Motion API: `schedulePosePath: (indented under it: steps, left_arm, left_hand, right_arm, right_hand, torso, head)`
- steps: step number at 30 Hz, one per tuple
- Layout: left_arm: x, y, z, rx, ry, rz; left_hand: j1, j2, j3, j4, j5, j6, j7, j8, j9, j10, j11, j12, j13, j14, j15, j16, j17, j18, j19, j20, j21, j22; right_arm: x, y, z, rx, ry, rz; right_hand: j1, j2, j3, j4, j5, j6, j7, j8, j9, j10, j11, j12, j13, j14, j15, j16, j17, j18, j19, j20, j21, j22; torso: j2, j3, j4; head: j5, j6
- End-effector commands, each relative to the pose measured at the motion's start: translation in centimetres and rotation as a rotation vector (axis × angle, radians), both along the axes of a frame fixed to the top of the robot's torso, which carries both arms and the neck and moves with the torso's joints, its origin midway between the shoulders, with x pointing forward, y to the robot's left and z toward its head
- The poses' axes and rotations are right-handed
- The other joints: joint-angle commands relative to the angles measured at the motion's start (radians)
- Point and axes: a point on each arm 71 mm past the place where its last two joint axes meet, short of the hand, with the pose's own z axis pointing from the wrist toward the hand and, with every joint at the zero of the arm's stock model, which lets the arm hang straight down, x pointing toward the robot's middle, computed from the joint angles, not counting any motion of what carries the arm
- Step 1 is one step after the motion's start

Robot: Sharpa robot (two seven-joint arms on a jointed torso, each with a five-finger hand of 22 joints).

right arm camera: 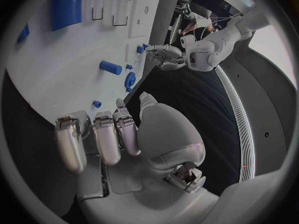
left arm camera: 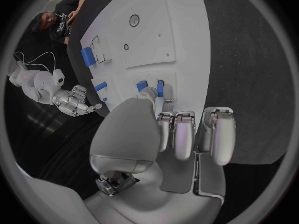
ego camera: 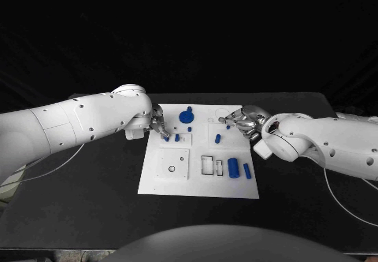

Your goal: Assemble the parts on the task board

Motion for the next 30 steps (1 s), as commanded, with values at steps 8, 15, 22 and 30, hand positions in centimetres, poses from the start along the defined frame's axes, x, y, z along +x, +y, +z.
schedulePosePath:
  steps: [8, 15, 22, 30]
  left_arm:
    - [-0.33, -0.47, -0.38, -0.019, 0.01, -0.023]
    - [-0.3, -0.52, -0.22, -0.036, -0.013, -0.021]
    - [-0.34, -0.61, -0.16, -0.041, -0.018, -0.024]
    - [-0.2, -0.45, -0.16, -0.034, -0.018, -0.018]
  left_hand:
    - [0.009, -0.004, 0.047, -0.041, -0.009, -0.001, -0.004, 0.006, 0.002, 0.107, 0.006, 0.002, 0.263, 0.106, 0.001, 0.003, 0.263, -0.008, 0.105, 0.002, 0.002, 0.263]
    - [0.01, -0.004, 0.047, -0.041, -0.01, 0.0, -0.004, 0.007, 0.003, 0.107, 0.006, 0.002, 0.263, 0.106, 0.001, 0.003, 0.263, -0.008, 0.105, 0.002, 0.002, 0.263]
    - [0.01, -0.006, 0.048, -0.041, -0.01, 0.0, -0.004, 0.007, 0.003, 0.107, 0.006, 0.002, 0.263, 0.106, 0.001, 0.003, 0.263, -0.008, 0.105, 0.002, 0.002, 0.263]
    - [0.009, -0.006, 0.048, -0.041, -0.011, 0.0, -0.004, 0.007, 0.003, 0.107, 0.006, 0.002, 0.263, 0.106, 0.002, 0.003, 0.263, -0.008, 0.105, 0.002, 0.002, 0.263]
  right_arm:
    - [-0.05, 0.13, -0.04, -0.001, 0.004, 0.014]
    - [-0.05, 0.08, -0.04, -0.002, 0.004, 0.013]
    - [-0.05, 0.08, -0.05, -0.002, 0.005, 0.013]
    - [-0.05, 0.08, -0.05, -0.002, 0.006, 0.014]
  right_hand:
    - [0.007, 0.0, -0.001, -0.005, 0.007, -0.007, 0.045, 0.005, 0.001, 0.103, 0.007, -0.004, 0.261, 0.102, 0.006, 0.004, 0.263, -0.007, 0.105, 0.005, 0.004, 0.263]
    - [0.007, 0.0, -0.001, -0.005, 0.007, -0.007, 0.045, 0.005, 0.001, 0.103, 0.007, -0.004, 0.261, 0.102, 0.006, 0.004, 0.263, -0.007, 0.105, 0.005, 0.004, 0.263]
    - [0.007, 0.0, -0.001, -0.005, 0.007, -0.007, 0.045, 0.005, 0.001, 0.103, 0.007, -0.004, 0.261, 0.102, 0.006, 0.004, 0.263, -0.007, 0.105, 0.005, 0.004, 0.263]
    - [0.008, 0.0, -0.001, -0.005, 0.007, -0.008, 0.045, 0.005, 0.0, 0.103, 0.007, -0.004, 0.261, 0.102, 0.006, 0.004, 0.263, -0.007, 0.105, 0.005, 0.004, 0.263]
  torso:
    - [0.0, -0.0005, 0.0]
    - [0.001, -0.001, 0.0009]
    - [0.001, -0.0007, 0.0005]
    - [0.0, 0.0001, 0.0001]
  head:
    - [-0.002, 0.0]
    - [-0.005, 0.0]
    - [-0.005, 0.0]
    - [-0.003, 0.0]
